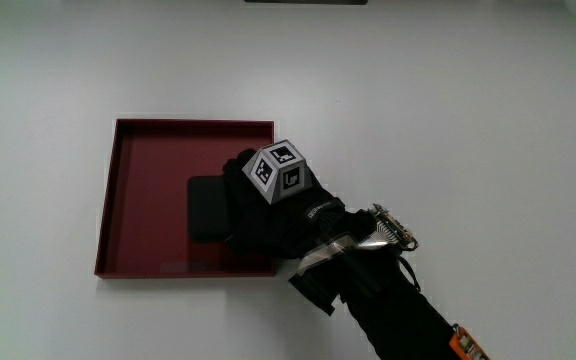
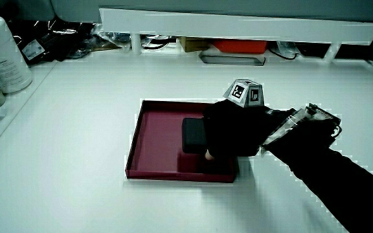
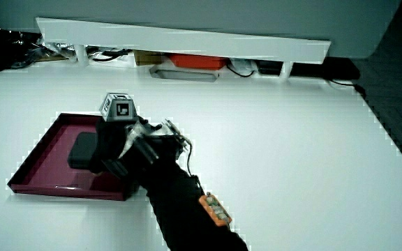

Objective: Place battery into plate

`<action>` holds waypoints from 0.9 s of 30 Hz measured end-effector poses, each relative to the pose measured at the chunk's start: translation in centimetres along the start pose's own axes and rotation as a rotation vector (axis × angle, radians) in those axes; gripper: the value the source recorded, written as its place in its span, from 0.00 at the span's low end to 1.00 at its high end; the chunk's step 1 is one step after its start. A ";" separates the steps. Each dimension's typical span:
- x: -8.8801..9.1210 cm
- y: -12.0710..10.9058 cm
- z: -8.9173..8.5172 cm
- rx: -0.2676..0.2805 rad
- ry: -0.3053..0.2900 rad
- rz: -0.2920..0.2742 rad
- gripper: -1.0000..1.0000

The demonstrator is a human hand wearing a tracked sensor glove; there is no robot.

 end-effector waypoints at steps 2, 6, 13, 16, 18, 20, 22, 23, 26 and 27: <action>-0.1 0.4 -0.5 -0.001 0.005 0.000 0.50; -0.4 1.1 -1.4 -0.014 0.011 -0.001 0.50; -1.2 1.7 -2.1 -0.023 0.001 0.000 0.50; -1.7 1.8 -2.1 -0.023 -0.011 0.008 0.50; -1.8 1.8 -2.1 -0.031 -0.009 0.001 0.50; -1.8 2.2 -2.5 -0.045 0.000 0.001 0.50; -1.9 2.1 -2.5 -0.021 -0.018 -0.017 0.50; -1.8 2.4 -2.8 -0.045 -0.021 -0.018 0.50; -2.1 2.5 -2.7 -0.029 -0.028 -0.014 0.50; -2.0 2.5 -2.8 -0.028 -0.019 -0.012 0.50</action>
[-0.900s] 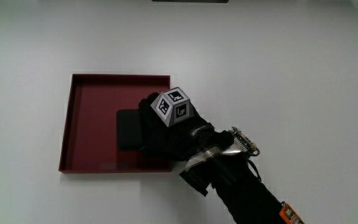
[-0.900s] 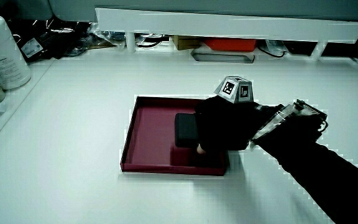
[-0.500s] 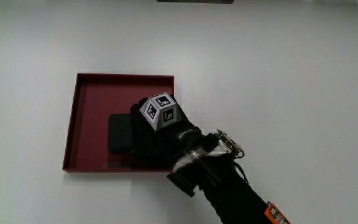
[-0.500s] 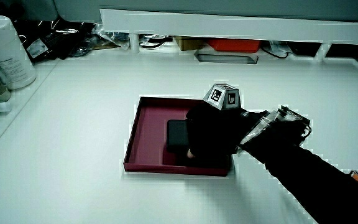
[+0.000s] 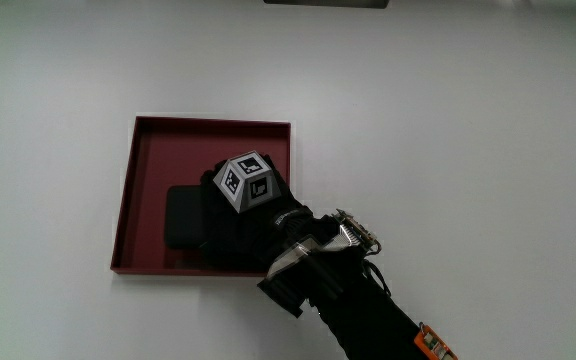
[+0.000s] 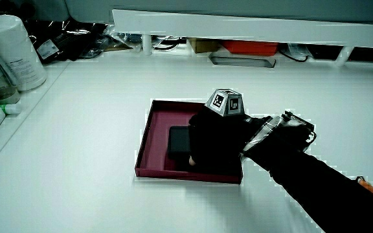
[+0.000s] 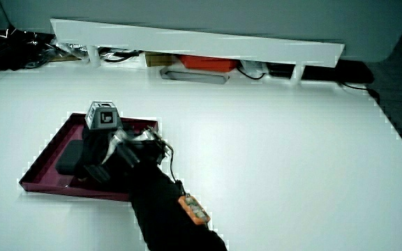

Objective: Place battery into plate

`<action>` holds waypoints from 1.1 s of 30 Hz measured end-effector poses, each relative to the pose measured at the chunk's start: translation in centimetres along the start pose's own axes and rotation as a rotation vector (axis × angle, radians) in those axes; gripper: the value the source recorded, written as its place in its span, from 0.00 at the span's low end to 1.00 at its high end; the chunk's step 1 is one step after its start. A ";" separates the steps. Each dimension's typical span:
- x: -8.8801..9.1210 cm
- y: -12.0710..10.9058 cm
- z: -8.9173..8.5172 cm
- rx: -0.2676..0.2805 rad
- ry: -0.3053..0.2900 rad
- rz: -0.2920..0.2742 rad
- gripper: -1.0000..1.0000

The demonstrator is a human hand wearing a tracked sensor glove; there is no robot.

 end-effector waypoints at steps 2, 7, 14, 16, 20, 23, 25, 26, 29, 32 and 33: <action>-0.2 -0.1 0.3 0.008 0.008 0.001 0.50; 0.4 0.4 -0.8 -0.001 0.027 -0.019 0.50; 1.4 0.5 -2.0 -0.050 0.032 -0.035 0.50; 1.5 0.2 -1.8 -0.018 0.021 -0.038 0.50; 1.6 0.0 -2.1 -0.027 0.020 -0.039 0.50; 1.5 -0.2 -2.1 -0.022 0.016 -0.028 0.50; 1.5 -0.2 -2.2 -0.024 0.016 -0.038 0.45; 1.5 -0.2 -2.2 -0.030 0.011 -0.042 0.42; 1.5 -0.3 -2.2 -0.035 0.016 -0.055 0.35; 1.5 -0.2 -2.6 -0.067 0.005 -0.074 0.28; 1.4 -0.3 -2.5 -0.075 0.011 -0.065 0.25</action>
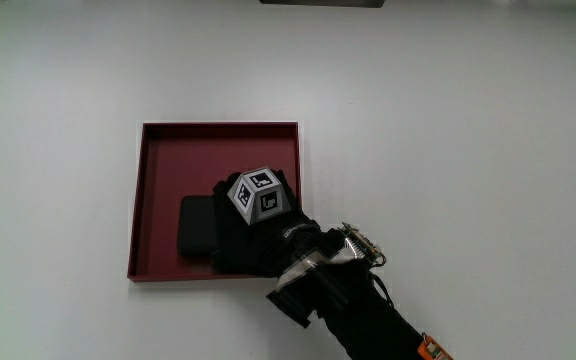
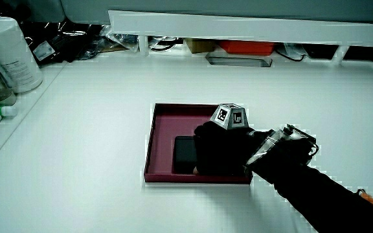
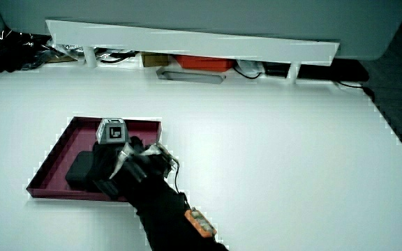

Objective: Place battery into plate

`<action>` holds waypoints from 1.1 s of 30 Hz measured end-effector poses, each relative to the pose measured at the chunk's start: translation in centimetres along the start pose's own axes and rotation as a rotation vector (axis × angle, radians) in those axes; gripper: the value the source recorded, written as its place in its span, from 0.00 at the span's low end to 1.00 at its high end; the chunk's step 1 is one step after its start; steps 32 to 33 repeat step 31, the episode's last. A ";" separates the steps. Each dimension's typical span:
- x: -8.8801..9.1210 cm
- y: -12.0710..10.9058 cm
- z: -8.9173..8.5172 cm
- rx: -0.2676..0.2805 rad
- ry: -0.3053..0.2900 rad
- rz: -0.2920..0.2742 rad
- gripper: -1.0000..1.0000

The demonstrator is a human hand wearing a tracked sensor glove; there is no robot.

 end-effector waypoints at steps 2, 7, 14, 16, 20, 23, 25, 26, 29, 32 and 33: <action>0.2 0.2 -0.4 -0.019 -0.002 -0.007 0.20; 1.1 -0.5 0.2 -0.039 0.062 0.016 0.07; 0.8 -4.4 4.2 -0.028 0.078 0.097 0.00; 0.8 -5.6 4.7 -0.022 0.060 0.105 0.00; 0.3 -8.4 6.5 -0.033 0.070 0.177 0.00; -0.4 -10.2 7.5 0.010 0.037 0.199 0.00; -0.7 -11.1 8.0 0.022 0.033 0.216 0.00; -1.0 -11.6 8.2 0.030 0.018 0.214 0.00; -1.4 -12.1 8.2 0.025 0.024 0.229 0.00; -1.7 -12.5 8.3 0.033 0.015 0.238 0.00; -1.7 -12.5 8.3 0.033 0.015 0.238 0.00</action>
